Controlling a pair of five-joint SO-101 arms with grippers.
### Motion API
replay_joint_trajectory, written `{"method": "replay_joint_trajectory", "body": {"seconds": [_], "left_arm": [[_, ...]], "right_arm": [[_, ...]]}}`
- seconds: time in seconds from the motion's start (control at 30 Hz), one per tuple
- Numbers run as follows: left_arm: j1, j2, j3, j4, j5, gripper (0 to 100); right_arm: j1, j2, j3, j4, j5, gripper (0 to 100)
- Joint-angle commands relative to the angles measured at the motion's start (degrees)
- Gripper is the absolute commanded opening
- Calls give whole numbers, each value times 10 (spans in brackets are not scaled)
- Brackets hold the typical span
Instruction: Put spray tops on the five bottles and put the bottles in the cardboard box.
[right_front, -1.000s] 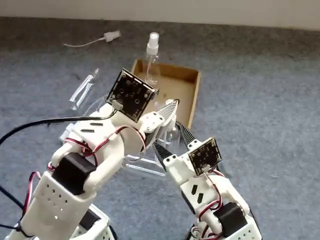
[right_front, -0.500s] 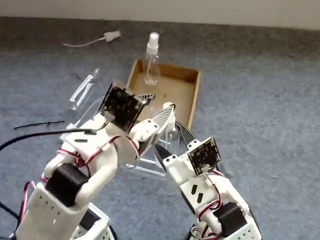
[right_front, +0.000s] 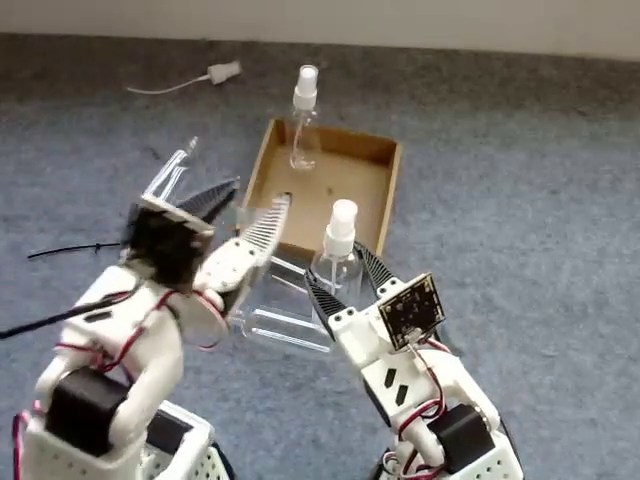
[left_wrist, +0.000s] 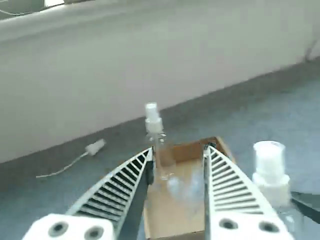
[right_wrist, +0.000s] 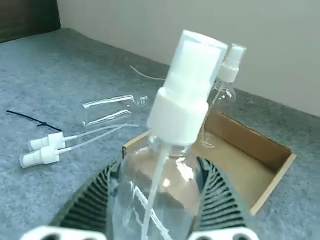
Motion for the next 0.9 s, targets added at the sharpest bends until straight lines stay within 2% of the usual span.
{"method": "replay_joint_trajectory", "body": {"seconds": [0.0,0.1,0.23,0.4,0.5,0.6,0.7,0.87], "left_arm": [[-124,-27,72,-3,-2,160],[-178,-27,174,-68,-2,160],[-225,-29,289,-176,-1,160],[-250,-33,360,-216,-1,160],[-240,-33,369,-215,-1,160],[-198,-34,369,-215,-2,164],[-155,-34,366,-215,-4,167],[-138,-34,369,-215,-4,277]], "right_arm": [[30,-1,-18,-46,11,4],[44,45,-33,-78,44,4],[44,182,-93,-131,42,4],[43,398,-212,-215,42,4],[42,513,-295,-242,42,4],[38,606,-372,-255,42,4],[-2,668,-429,-255,42,4],[-70,699,-467,-255,42,4]]}}
